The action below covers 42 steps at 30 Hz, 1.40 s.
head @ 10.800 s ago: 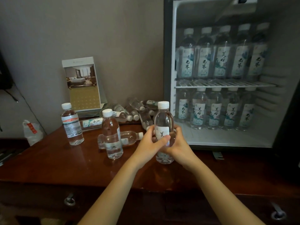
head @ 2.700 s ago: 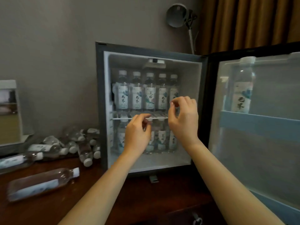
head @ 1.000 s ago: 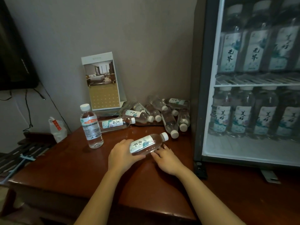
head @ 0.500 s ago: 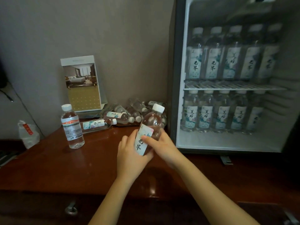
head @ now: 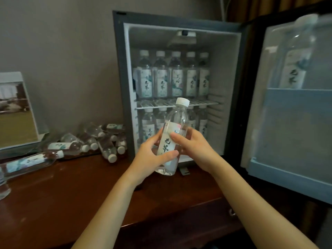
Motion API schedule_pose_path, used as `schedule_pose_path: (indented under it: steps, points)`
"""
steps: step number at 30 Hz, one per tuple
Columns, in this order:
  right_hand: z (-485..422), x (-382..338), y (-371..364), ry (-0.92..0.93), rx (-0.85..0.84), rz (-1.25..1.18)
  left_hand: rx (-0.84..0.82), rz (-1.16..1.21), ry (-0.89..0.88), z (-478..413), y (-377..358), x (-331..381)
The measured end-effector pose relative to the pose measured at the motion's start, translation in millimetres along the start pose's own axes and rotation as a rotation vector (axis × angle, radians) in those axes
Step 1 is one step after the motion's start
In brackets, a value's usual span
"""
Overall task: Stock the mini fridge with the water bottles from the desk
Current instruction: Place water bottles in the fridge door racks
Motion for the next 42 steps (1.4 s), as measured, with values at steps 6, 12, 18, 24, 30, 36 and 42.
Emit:
schedule_pose_path:
  steps: [6,12,18,24,30,36,42]
  points:
    - [28.8,-45.3,63.9,0.09,0.213,0.105,0.003,0.104,-0.222,-25.5,-67.2,37.0]
    - [53.7,-107.1,120.7,0.217,0.377,0.311,0.095,0.019,-0.508,-52.3,-130.4,88.6]
    - [77.8,-160.0,177.8,0.369,0.619,0.487,0.072,-0.043,-0.744,-83.9,-190.9,149.4]
    - [87.7,-170.4,236.1,0.451,0.896,0.678,-0.086,-0.111,-0.793,-112.2,-238.7,178.1]
    - [81.6,-151.4,266.1,0.383,0.952,0.704,0.011,-0.127,-0.822,-129.5,-240.2,149.7]
    - [66.1,-127.7,270.6,0.223,0.912,0.748,0.072,-0.103,-0.754,-137.4,-234.4,137.6]
    - [65.5,-124.5,276.4,0.118,0.927,0.809,0.038,-0.098,-0.72,-140.6,-235.7,134.8]
Point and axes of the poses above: each hand's wrist, its own z-axis away from the middle knuckle, its own y-axis out of the back of the hand, x = y × z, the point moved 3 cm from there along -z, towards the middle knuckle, and after that the axes turned 10 degrees about z, right-handed, at the moved point
